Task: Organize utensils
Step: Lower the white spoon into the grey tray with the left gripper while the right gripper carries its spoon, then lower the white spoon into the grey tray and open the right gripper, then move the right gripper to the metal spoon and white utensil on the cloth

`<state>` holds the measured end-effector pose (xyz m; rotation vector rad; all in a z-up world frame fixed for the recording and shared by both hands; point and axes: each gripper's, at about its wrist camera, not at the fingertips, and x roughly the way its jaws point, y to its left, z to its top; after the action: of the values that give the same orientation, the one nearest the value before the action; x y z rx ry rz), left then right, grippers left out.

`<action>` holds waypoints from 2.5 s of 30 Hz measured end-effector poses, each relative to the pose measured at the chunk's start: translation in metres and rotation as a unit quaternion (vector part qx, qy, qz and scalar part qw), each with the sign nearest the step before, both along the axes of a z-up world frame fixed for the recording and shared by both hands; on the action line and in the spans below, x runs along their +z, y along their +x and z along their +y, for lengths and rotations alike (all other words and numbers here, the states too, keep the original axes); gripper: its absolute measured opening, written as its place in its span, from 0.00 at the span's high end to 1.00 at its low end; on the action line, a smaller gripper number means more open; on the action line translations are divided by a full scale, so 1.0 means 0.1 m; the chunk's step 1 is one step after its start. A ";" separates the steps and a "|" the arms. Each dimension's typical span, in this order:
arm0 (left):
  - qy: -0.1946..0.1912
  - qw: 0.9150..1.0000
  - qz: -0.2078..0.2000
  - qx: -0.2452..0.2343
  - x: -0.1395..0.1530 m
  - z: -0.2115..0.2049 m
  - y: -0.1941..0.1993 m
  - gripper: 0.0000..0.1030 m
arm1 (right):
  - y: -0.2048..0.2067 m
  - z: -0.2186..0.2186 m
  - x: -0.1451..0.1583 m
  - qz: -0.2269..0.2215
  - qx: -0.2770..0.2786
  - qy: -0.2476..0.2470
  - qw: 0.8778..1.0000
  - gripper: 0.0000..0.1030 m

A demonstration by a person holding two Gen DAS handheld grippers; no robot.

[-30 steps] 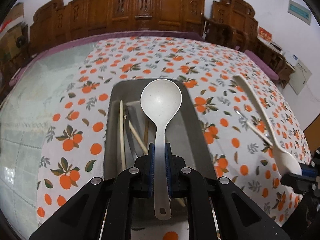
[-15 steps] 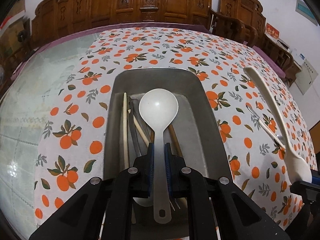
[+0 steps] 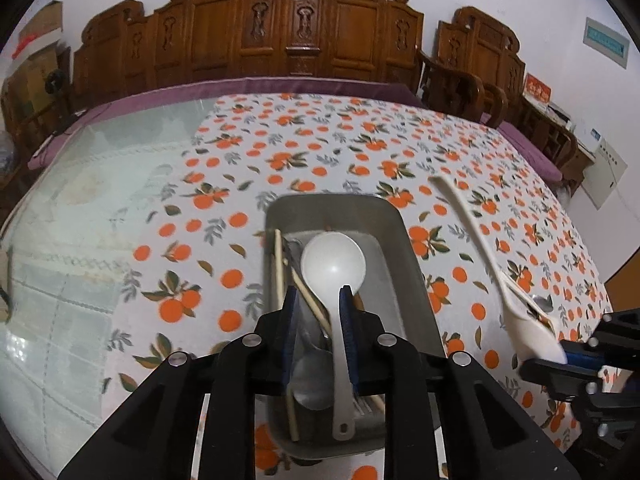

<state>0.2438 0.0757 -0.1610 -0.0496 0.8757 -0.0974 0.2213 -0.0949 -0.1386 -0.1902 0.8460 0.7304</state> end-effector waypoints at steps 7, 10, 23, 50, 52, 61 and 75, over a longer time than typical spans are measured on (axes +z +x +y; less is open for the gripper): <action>-0.002 1.000 -0.014 0.022 0.11 0.22 -0.01 0.70 | 0.08 0.25 -0.08 0.007 0.011 -0.002 1.000 0.93; -0.001 0.999 -0.016 0.029 0.13 0.27 -0.01 0.57 | 0.11 0.34 -0.12 0.011 0.015 -0.004 1.000 0.93; -0.008 0.997 -0.024 0.066 0.15 0.51 0.02 0.17 | 0.39 0.58 -0.42 0.038 0.007 -0.021 0.999 0.93; -0.012 0.999 -0.034 0.032 0.21 0.11 -0.04 0.16 | 0.14 -0.35 -0.10 0.001 -0.058 0.009 0.998 0.77; -0.008 0.999 -0.035 0.021 0.20 -0.02 -0.04 0.16 | 0.07 -0.61 -0.09 -0.012 -0.078 -0.009 0.997 0.73; -0.009 0.999 -0.042 -0.019 0.20 -0.52 -0.12 0.16 | -0.02 -1.42 -0.42 -0.024 -0.155 -0.093 0.983 0.72; 0.003 0.998 -0.032 -0.060 0.11 -0.96 -0.20 0.16 | -0.05 -1.48 -0.85 -0.025 -0.171 -0.160 0.972 0.70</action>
<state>0.2236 -0.0200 -0.1500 0.0127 0.8145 -0.2077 0.2168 -0.2430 -0.2231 -0.3396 0.9171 0.2632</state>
